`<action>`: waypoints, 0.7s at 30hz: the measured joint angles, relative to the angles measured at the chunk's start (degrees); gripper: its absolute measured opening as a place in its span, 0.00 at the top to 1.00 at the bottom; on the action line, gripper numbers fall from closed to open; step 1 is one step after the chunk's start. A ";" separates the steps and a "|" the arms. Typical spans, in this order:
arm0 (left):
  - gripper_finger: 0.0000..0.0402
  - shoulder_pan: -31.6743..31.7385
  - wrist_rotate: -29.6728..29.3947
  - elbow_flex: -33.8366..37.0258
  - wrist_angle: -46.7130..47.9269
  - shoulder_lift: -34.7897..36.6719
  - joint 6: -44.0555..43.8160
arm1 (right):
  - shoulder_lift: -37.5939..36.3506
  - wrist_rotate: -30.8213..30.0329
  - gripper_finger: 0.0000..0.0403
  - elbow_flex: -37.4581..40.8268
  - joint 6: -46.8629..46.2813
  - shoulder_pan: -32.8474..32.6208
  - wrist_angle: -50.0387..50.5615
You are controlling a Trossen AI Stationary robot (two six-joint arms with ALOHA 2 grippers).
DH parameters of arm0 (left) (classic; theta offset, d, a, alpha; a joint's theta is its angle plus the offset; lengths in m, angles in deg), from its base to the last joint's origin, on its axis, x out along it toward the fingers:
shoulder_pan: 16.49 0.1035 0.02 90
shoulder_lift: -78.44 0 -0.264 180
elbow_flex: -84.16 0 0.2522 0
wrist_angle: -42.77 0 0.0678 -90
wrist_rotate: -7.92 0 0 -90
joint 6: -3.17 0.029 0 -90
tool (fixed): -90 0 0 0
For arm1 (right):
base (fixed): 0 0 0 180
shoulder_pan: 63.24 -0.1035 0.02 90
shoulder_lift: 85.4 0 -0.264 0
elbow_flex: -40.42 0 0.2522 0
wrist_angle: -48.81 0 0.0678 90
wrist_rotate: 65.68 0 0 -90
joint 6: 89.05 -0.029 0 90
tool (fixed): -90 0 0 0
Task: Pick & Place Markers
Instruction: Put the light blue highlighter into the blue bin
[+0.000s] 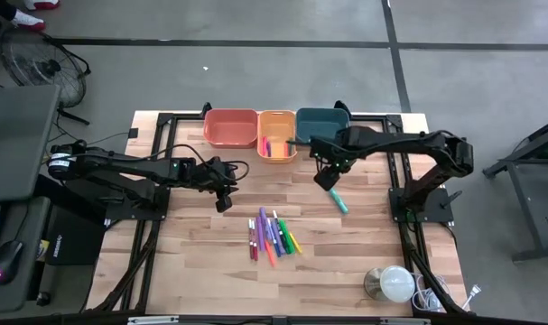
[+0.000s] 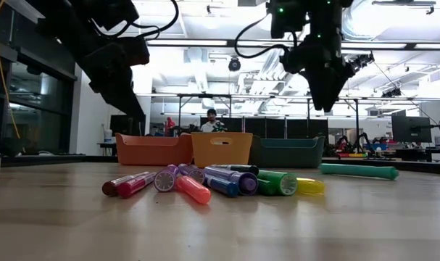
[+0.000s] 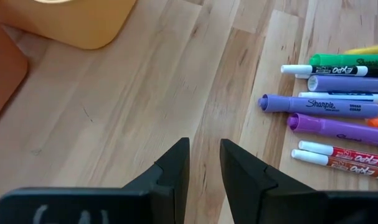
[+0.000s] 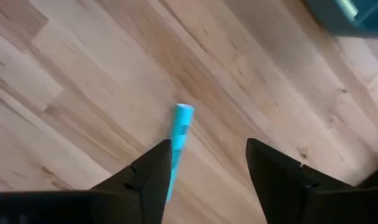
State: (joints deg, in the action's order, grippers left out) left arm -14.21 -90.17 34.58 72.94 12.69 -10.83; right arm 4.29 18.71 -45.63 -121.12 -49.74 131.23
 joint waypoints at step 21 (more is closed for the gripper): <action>0.78 -0.04 1.62 0.00 0.02 0.00 0.02 | -0.07 5.33 0.39 21.95 -3.67 -0.37 -12.51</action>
State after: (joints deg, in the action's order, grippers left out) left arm -14.25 -88.56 34.58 72.96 12.68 -10.81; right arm 4.23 24.04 -23.68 -124.79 -50.11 118.73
